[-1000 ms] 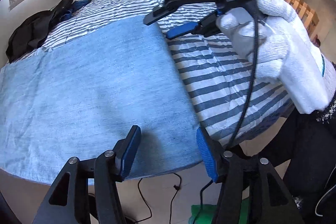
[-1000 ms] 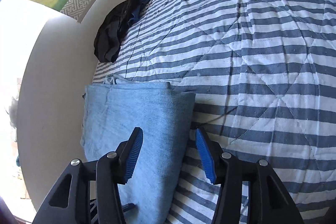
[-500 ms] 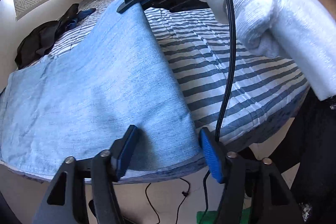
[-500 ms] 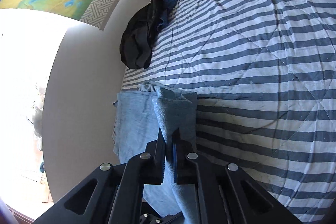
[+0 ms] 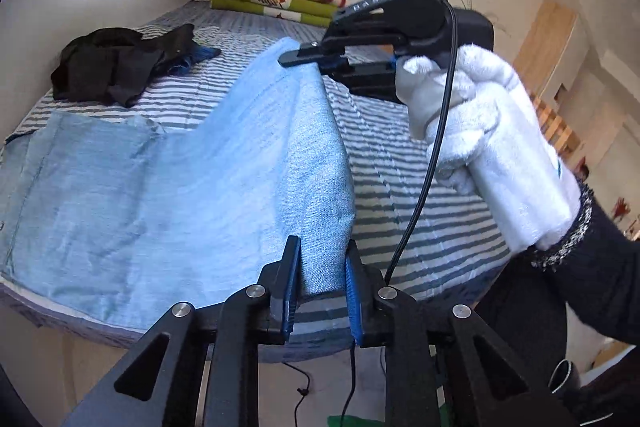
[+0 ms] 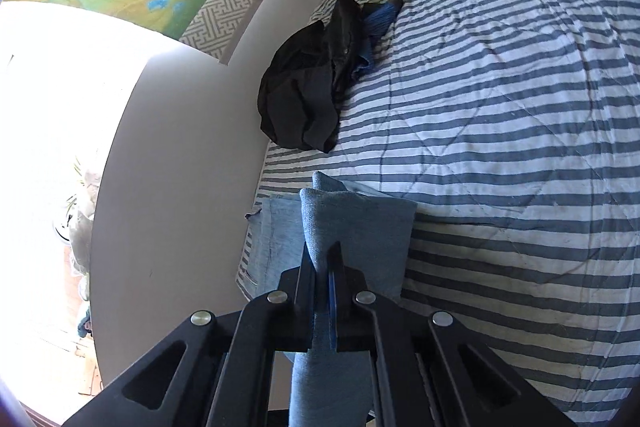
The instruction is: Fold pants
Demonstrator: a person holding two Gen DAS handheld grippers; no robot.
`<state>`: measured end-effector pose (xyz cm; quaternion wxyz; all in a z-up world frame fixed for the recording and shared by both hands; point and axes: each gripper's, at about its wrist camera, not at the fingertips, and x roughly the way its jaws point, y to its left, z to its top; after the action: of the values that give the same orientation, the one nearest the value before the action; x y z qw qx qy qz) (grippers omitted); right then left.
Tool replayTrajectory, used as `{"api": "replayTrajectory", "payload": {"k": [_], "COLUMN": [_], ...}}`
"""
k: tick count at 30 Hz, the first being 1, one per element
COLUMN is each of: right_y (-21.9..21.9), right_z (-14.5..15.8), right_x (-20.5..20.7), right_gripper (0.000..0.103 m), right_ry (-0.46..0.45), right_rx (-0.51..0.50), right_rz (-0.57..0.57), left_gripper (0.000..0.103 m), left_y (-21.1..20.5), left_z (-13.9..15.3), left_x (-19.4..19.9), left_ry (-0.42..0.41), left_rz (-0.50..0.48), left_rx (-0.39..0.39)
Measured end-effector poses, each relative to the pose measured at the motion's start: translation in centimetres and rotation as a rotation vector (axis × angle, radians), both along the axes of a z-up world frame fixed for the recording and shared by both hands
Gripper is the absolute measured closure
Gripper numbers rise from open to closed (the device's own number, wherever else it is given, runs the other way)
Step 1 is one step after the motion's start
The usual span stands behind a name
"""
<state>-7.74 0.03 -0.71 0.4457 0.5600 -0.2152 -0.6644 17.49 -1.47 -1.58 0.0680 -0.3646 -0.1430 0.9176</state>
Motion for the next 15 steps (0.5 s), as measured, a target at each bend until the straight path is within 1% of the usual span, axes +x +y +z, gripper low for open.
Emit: {"api": "replayTrajectory", "payload": {"k": [4,8,12,15], "right_y": [-6.7,-15.0,-24.2,-30.7], "right_z": [2.2,3.2,3.2,1.9], "right_x": [1.2,2.8,4.7,6.1], "right_gripper": [0.099,0.099,0.099,0.099], "right_ry": [0.050,0.078,0.147,0.179], "right_rx": [0.034,0.075,0.145,0.208], "right_rz": [0.041,0.093,0.161,0.205], "left_gripper": [0.084,0.084,0.085,0.085], "left_y": [-7.4,-14.7,-22.9,-28.4], "left_z": [2.2,3.0,2.1,0.3], "left_x": [1.7,4.1,6.4,8.0], "left_ry": [0.065,0.123,0.176,0.187], "left_rz": [0.109,0.239,0.397,0.499], "left_rx": [0.045,0.082,0.151,0.206]}}
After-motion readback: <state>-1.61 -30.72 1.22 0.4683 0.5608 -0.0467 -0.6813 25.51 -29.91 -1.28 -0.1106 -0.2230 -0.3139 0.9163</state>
